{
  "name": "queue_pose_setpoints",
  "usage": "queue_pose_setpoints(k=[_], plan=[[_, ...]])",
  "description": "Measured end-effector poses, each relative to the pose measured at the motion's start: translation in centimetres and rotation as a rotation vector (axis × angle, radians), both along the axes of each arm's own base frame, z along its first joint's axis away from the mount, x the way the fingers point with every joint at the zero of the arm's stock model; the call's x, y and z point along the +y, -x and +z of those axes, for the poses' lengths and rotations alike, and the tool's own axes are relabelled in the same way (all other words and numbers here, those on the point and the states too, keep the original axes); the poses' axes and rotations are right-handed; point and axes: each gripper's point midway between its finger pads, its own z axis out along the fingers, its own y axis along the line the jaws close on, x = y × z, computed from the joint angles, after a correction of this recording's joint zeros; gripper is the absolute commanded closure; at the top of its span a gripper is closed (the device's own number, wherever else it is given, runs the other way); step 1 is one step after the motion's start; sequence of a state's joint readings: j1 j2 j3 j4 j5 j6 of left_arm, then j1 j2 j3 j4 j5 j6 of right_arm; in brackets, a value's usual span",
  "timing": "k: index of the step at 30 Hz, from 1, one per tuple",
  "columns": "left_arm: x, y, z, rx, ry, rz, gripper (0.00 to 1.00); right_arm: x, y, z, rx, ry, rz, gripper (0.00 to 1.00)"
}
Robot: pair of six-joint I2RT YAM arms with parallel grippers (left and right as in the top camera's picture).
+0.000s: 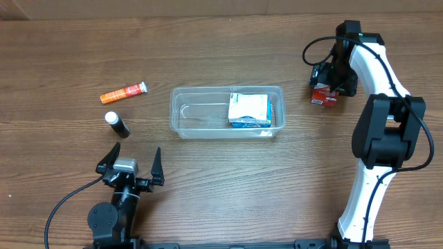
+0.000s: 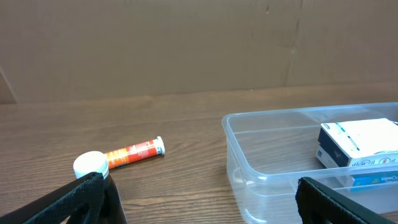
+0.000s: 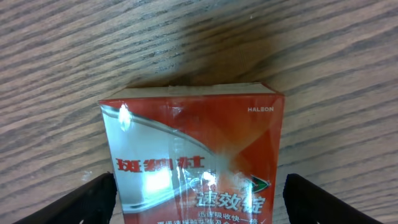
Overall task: Pack container
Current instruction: 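Reach the right gripper to the red-and-white box and grasp it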
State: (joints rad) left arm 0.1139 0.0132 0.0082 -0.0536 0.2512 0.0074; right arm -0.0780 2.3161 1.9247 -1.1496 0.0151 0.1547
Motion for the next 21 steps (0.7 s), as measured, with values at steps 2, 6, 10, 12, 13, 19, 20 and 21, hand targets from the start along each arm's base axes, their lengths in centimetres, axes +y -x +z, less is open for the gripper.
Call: queue_pose_setpoints(k=[2,6,10,12,13,19,20,21], plan=[[0.0,0.0,0.0,0.000,0.000,0.000,0.00,0.0,-0.2,0.0,-0.006,0.000,-0.001,0.21],[0.0,0.0,0.0,0.000,0.000,0.000,0.00,0.2,-0.3,0.0,-0.014,-0.010,-0.001,0.20],[0.0,0.0,0.0,0.000,0.000,0.000,0.00,0.2,-0.3,0.0,-0.013,-0.011,0.000,0.20],[0.0,0.0,0.0,0.000,0.000,0.000,0.00,0.2,-0.3,0.0,-0.013,-0.011,-0.001,0.20],[0.0,0.0,0.0,0.000,0.000,0.000,0.00,0.2,-0.3,0.0,-0.013,-0.011,0.000,0.20],[0.0,0.0,0.0,0.000,0.000,0.000,0.00,0.4,-0.5,-0.6,-0.026,-0.022,0.001,0.21],[0.0,0.0,0.0,0.000,0.000,0.000,0.00,0.4,-0.2,-1.1,-0.015,-0.026,0.001,0.21],[0.0,0.0,0.0,0.000,0.000,0.000,0.00,0.5,0.4,-1.6,0.004,-0.028,0.001,0.21]])
